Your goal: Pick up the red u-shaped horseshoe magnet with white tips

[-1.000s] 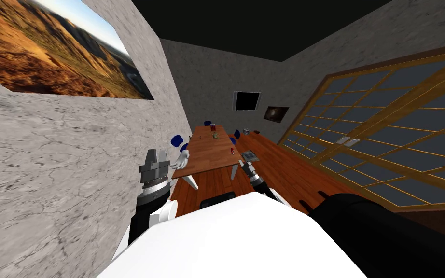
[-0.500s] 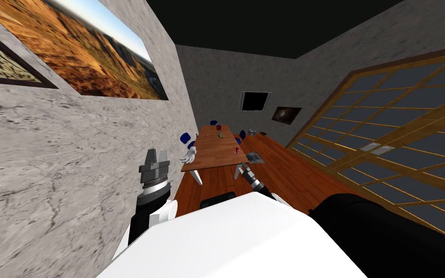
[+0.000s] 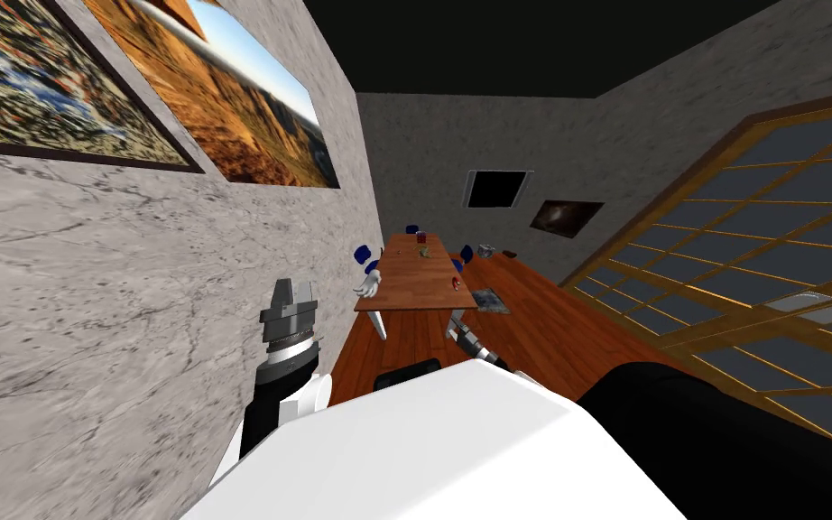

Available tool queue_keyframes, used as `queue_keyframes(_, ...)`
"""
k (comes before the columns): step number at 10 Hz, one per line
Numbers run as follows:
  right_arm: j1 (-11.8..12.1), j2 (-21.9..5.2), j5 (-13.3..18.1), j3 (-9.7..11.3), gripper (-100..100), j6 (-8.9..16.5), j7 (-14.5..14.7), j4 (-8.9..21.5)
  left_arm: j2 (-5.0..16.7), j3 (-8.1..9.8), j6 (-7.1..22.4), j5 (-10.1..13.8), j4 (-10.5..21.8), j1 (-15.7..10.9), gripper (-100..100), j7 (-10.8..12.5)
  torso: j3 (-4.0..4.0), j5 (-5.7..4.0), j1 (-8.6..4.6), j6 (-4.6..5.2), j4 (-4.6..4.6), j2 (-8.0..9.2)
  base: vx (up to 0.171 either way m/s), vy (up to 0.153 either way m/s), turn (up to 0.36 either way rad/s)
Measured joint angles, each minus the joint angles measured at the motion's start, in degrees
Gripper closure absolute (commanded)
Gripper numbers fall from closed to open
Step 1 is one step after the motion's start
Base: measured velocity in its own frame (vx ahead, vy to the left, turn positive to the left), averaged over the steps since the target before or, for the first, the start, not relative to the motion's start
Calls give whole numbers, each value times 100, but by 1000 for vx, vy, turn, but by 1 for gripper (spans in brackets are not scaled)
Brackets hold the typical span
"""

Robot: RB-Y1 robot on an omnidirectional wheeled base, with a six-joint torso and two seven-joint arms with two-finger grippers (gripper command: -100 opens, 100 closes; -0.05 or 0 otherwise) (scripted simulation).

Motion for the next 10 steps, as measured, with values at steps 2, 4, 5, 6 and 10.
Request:
queue_keyframes(2, 27, -331, -74, 182, -100, -51, -169, 346, 0, 0, 0, 0, 0, 0, 0, 0, 0, 0, -4, 1, 0, 0, -23, 40, 207)
queue_keyframes(4, -14, -536, -99, 413, -100, 68, -278, 605, 0, 0, 0, 0, 0, 0, 0, 0, -2, -1, -5, 1, 0, -3, -10, 36, 212)
queue_keyframes(5, -36, -667, -123, 489, -100, 19, -355, 830, 0, 1, 0, 0, 0, 2, 0, 0, -3, -1, -10, 7, -1, -5, -10, 36, 310)
queue_keyframes(6, 1, -814, -142, 611, -100, 78, -420, 941, 0, 1, 0, 0, 0, 0, 0, 0, -3, -1, -9, 1, -1, -5, -4, 23, 178)
queue_keyframes(10, -82, -1310, -205, 1025, -100, 156, -739, 1564, 1, 1, 0, 0, 0, 1, 0, 0, -6, -2, -14, 2, -1, -10, 3, 22, 221)
